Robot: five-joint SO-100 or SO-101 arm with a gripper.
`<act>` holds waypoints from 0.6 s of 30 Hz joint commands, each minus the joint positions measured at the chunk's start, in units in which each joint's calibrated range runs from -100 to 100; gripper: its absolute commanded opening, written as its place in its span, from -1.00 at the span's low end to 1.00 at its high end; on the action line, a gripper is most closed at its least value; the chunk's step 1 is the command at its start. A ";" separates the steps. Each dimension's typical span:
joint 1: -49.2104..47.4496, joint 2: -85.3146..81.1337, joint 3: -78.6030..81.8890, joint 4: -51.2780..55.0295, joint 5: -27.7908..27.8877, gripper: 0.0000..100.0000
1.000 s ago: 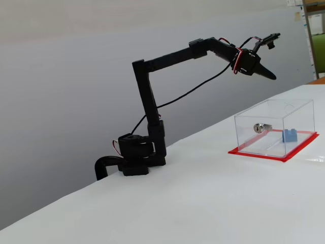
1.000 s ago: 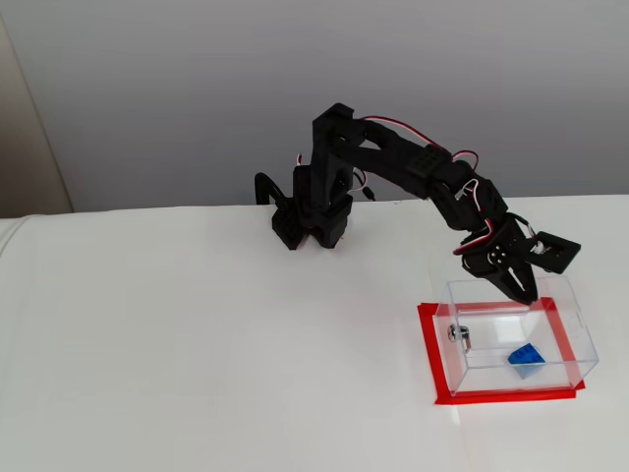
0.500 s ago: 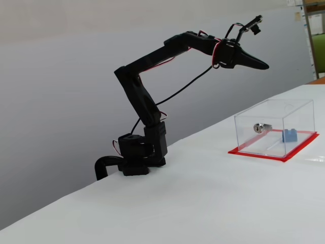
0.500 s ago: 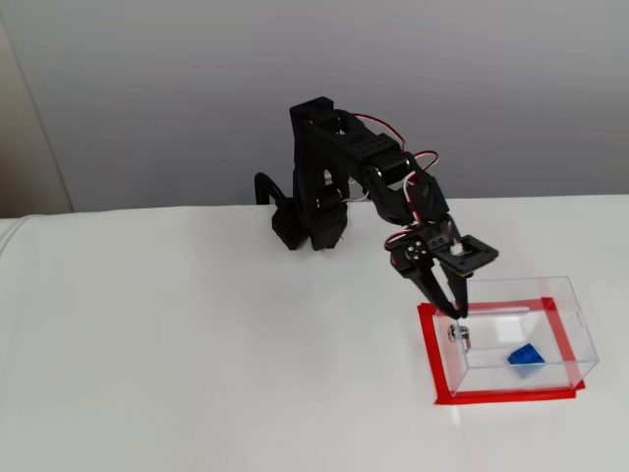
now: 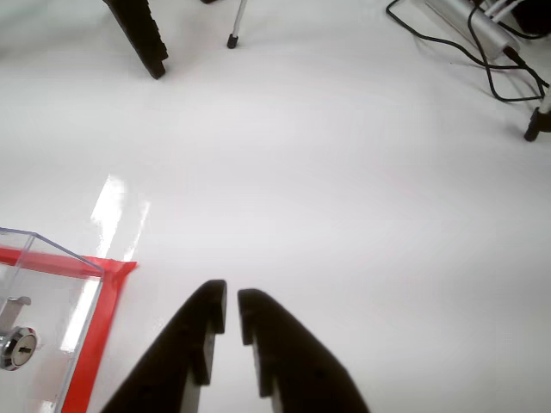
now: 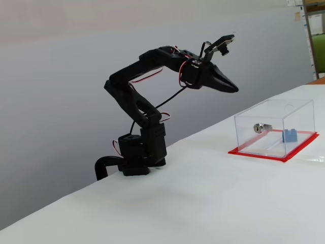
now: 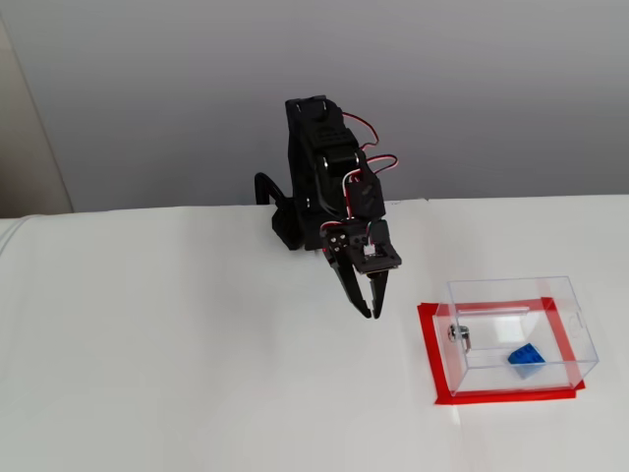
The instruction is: Pick the blue lego brick and place it into the transparent box
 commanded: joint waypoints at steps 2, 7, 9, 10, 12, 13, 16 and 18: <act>4.66 -7.88 8.31 -1.05 0.09 -0.97; 7.40 -16.53 19.07 -1.05 0.04 -0.97; 7.62 -19.93 23.23 -1.05 0.04 -0.97; 7.62 -21.54 25.22 -1.05 0.04 -0.97; 7.62 -24.85 29.92 -1.05 0.04 -0.97; 7.55 -26.55 32.82 -1.05 0.04 -0.97; 7.32 -32.23 41.04 -2.36 -0.01 -0.97; 7.03 -36.47 46.02 -4.45 -0.01 -0.97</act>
